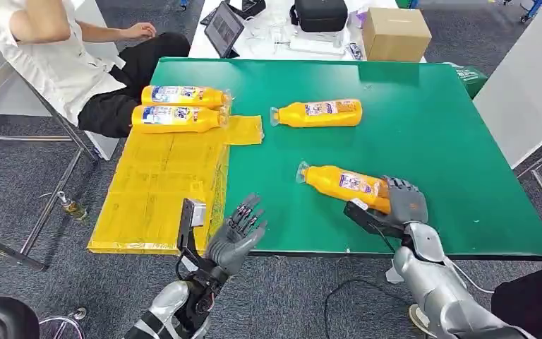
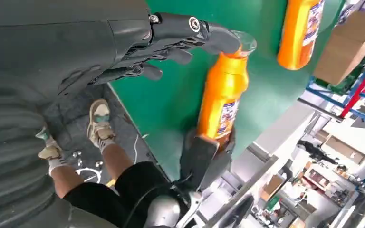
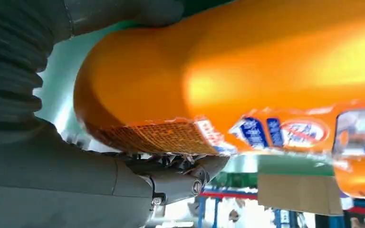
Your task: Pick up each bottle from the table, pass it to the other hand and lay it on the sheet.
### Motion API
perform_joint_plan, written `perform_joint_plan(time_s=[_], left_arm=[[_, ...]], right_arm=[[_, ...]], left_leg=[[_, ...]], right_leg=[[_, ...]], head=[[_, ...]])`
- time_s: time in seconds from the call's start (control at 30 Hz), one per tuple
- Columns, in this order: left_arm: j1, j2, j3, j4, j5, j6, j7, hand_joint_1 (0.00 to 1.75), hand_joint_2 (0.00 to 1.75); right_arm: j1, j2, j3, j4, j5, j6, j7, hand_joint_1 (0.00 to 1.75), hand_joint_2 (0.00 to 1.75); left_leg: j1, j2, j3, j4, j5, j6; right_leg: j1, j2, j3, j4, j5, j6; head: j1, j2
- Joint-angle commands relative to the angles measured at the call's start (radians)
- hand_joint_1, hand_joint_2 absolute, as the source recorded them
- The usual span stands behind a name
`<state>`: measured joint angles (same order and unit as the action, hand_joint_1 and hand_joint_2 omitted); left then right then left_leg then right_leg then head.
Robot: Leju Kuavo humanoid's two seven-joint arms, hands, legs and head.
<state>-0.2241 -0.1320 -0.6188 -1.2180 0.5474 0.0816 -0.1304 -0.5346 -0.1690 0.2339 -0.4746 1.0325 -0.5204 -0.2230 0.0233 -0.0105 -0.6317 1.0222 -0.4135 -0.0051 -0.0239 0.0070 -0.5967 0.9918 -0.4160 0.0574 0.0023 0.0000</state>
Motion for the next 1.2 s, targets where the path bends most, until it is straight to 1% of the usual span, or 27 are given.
perform_joint_plan(time_s=[0.03, 0.17, 0.2, 0.23, 0.27, 0.3, 0.33, 0.4, 0.43, 0.5, 0.57, 0.6, 0.63, 0.7, 0.8, 0.83, 0.9, 0.93, 0.97, 1.0, 1.03, 1.13, 1.2], left_arm=[[-0.032, 0.028, -0.048, 0.062, -0.007, 0.030, -0.030, 0.00, 1.75], [-0.032, 0.028, -0.049, 0.062, -0.007, 0.030, -0.030, 0.00, 1.75], [-0.031, 0.029, -0.049, 0.060, -0.018, 0.038, -0.041, 0.00, 1.75], [-0.011, 0.028, -0.045, 0.048, -0.017, 0.037, -0.051, 0.00, 1.75], [-0.002, 0.032, -0.052, 0.041, -0.032, 0.034, -0.067, 0.00, 1.75], [0.011, 0.032, -0.053, 0.038, -0.037, 0.031, -0.074, 0.00, 1.75], [0.025, 0.033, -0.049, 0.040, -0.027, 0.025, -0.076, 0.00, 1.75], [0.034, 0.034, -0.045, 0.052, -0.003, 0.012, -0.084, 0.00, 1.75], [0.030, 0.036, -0.049, 0.065, 0.012, 0.007, -0.085, 0.00, 1.75], [0.019, 0.038, -0.050, 0.081, 0.035, 0.004, -0.083, 0.00, 1.75], [0.011, 0.036, -0.047, 0.083, 0.044, 0.008, -0.091, 0.00, 1.75], [0.010, 0.035, -0.046, 0.080, 0.044, 0.010, -0.095, 0.00, 1.75], [0.008, 0.033, -0.047, 0.077, 0.034, 0.025, -0.107, 0.00, 1.75], [0.004, 0.032, -0.050, 0.076, 0.017, 0.039, -0.123, 0.00, 1.75], [-0.012, 0.017, -0.058, 0.075, -0.105, 0.116, -0.220, 0.00, 1.75], [-0.017, 0.012, -0.052, 0.075, -0.125, 0.132, -0.231, 0.00, 1.75], [-0.021, 0.004, -0.045, 0.071, -0.146, 0.143, -0.243, 0.00, 1.75], [-0.026, -0.002, -0.038, 0.060, -0.209, 0.188, -0.298, 0.00, 1.75], [-0.026, -0.005, -0.031, 0.052, -0.216, 0.189, -0.295, 0.00, 1.75], [-0.026, -0.005, -0.028, 0.045, -0.221, 0.189, -0.290, 0.00, 1.75], [-0.024, -0.011, -0.018, 0.026, -0.275, 0.225, -0.338, 0.00, 1.75], [-0.009, -0.032, 0.000, -0.039, -0.370, 0.296, -0.392, 0.00, 1.75], [-0.003, -0.036, -0.002, -0.059, -0.376, 0.300, -0.390, 0.00, 1.75]], right_arm=[[0.055, 0.111, -0.129, 0.030, -0.182, 0.110, -0.169, 1.75, 1.75], [0.055, 0.109, -0.129, 0.028, -0.183, 0.113, -0.168, 1.75, 1.75], [0.063, 0.116, -0.150, 0.009, -0.234, 0.146, -0.203, 1.75, 1.75], [0.070, 0.127, -0.150, -0.041, -0.294, 0.197, -0.270, 1.75, 1.75], [0.081, 0.137, -0.140, -0.097, -0.334, 0.226, -0.299, 1.75, 1.75], [0.094, 0.151, -0.139, -0.163, -0.408, 0.302, -0.324, 1.75, 1.75], [0.119, 0.159, -0.102, -0.272, -0.464, 0.350, -0.322, 1.75, 1.75], [0.148, 0.170, -0.046, -0.428, -0.573, 0.432, -0.306, 1.75, 1.75], [0.160, 0.169, -0.006, -0.511, -0.640, 0.466, -0.268, 1.75, 1.75], [0.153, 0.169, 0.036, -0.570, -0.723, 0.490, -0.242, 1.75, 1.75], [0.139, 0.162, 0.066, -0.575, -0.764, 0.479, -0.222, 1.75, 1.75], [0.135, 0.163, 0.068, -0.567, -0.794, 0.491, -0.213, 1.75, 1.75], [0.138, 0.170, 0.067, -0.565, -0.826, 0.503, -0.215, 1.75, 1.75], [0.145, 0.173, 0.078, -0.572, -0.840, 0.512, -0.223, 1.75, 1.75], [0.189, 0.180, 0.115, -0.635, -0.886, 0.539, -0.238, 1.75, 1.75], [0.199, 0.184, 0.130, -0.649, -0.885, 0.538, -0.236, 1.75, 1.75], [0.213, 0.187, 0.147, -0.665, -0.892, 0.539, -0.236, 1.75, 1.75], [0.219, 0.187, 0.167, -0.668, -0.896, 0.541, -0.235, 1.75, 1.75], [0.219, 0.187, 0.178, -0.665, -0.894, 0.539, -0.235, 1.75, 1.75], [0.219, 0.188, 0.183, -0.661, -0.897, 0.539, -0.235, 1.75, 1.75], [0.218, 0.186, 0.200, -0.651, -0.899, 0.540, -0.231, 1.75, 1.75], [0.214, 0.193, 0.239, -0.607, -0.892, 0.538, -0.226, 1.75, 1.75], [0.215, 0.201, 0.250, -0.591, -0.889, 0.533, -0.228, 1.75, 1.75]], left_leg=[[0.001, 0.003, 0.006, -0.003, -0.001, 0.001], [0.001, 0.003, 0.006, -0.001, -0.001, 0.000], [0.002, 0.003, 0.008, -0.002, -0.001, 0.000], [0.001, 0.003, 0.008, -0.002, -0.001, 0.000], [0.001, 0.003, 0.009, -0.002, -0.001, 0.000], [0.001, 0.004, 0.008, -0.002, -0.001, 0.000], [0.001, 0.006, 0.009, -0.002, -0.002, 0.001], [0.001, 0.009, 0.009, -0.002, -0.002, 0.000], [0.001, 0.010, 0.010, -0.003, -0.003, 0.000], [0.000, 0.009, 0.006, -0.001, -0.002, 0.000], [0.000, 0.005, 0.003, -0.001, -0.001, 0.000], [0.000, 0.006, 0.003, 0.000, -0.002, 0.000], [0.000, 0.004, 0.002, -0.001, -0.001, 0.001], [0.000, 0.003, 0.002, -0.001, -0.001, 0.001], [0.000, 0.003, 0.003, -0.001, -0.002, 0.002], [0.000, 0.003, 0.000, -0.001, -0.001, 0.001], [0.000, 0.002, 0.000, -0.001, -0.001, 0.001], [0.000, 0.002, 0.004, -0.001, -0.003, 0.002], [0.000, 0.002, 0.000, 0.000, -0.001, 0.001], [0.000, 0.001, 0.001, -0.001, -0.001, 0.001], [0.000, 0.002, 0.000, 0.000, -0.001, 0.001], [0.000, 0.003, 0.001, 0.000, -0.002, 0.002], [0.001, 0.003, 0.001, 0.000, -0.002, 0.002]], right_leg=[[0.002, 0.001, 0.005, -0.003, 0.000, -0.003], [0.001, 0.003, 0.004, -0.002, 0.000, -0.002], [0.002, 0.002, 0.006, -0.003, 0.000, -0.003], [0.002, 0.002, 0.005, -0.002, 0.000, -0.002], [0.002, 0.002, 0.006, -0.003, 0.000, -0.003], [0.001, 0.004, 0.005, -0.002, 0.000, -0.002], [0.002, 0.005, 0.006, -0.003, 0.001, -0.004], [0.001, 0.008, 0.006, -0.002, 0.001, -0.004], [0.002, 0.008, 0.006, -0.002, 0.001, -0.005], [0.001, 0.007, 0.002, 0.001, 0.001, -0.003], [0.000, 0.005, 0.001, 0.001, 0.000, -0.003], [0.001, 0.006, 0.001, 0.001, 0.000, -0.004], [0.000, 0.005, 0.000, 0.000, 0.000, -0.003], [0.001, 0.003, 0.000, 0.000, 0.000, -0.002], [0.001, 0.003, 0.002, -0.001, -0.001, -0.003], [0.001, 0.004, 0.000, 0.000, 0.000, -0.002], [0.000, 0.002, 0.000, 0.000, -0.001, -0.002], [0.002, 0.002, 0.004, 0.000, -0.003, -0.005], [0.001, 0.002, -0.001, 0.000, -0.001, -0.003], [0.001, 0.002, 0.001, 0.000, -0.001, -0.003], [0.001, 0.003, -0.001, 0.000, -0.001, -0.002], [0.001, 0.003, 0.000, 0.000, -0.001, -0.003], [0.001, 0.003, 0.000, 0.000, -0.001, -0.003]], head=[[0.000, 0.000], [0.000, 0.000], [0.000, 0.000], [0.000, 0.000], [0.000, 0.000], [0.000, 0.000], [0.001, 0.000], [0.001, 0.000], [0.001, 0.000], [0.000, 0.000], [0.000, 0.000], [0.000, 0.000], [-0.001, 0.000], [0.000, 0.000], [0.000, 0.000], [0.001, 0.000], [0.000, 0.000], [0.000, 0.000], [0.000, 0.000], [0.000, 0.000], [0.000, 0.000], [0.000, 0.000], [0.000, 0.000]])
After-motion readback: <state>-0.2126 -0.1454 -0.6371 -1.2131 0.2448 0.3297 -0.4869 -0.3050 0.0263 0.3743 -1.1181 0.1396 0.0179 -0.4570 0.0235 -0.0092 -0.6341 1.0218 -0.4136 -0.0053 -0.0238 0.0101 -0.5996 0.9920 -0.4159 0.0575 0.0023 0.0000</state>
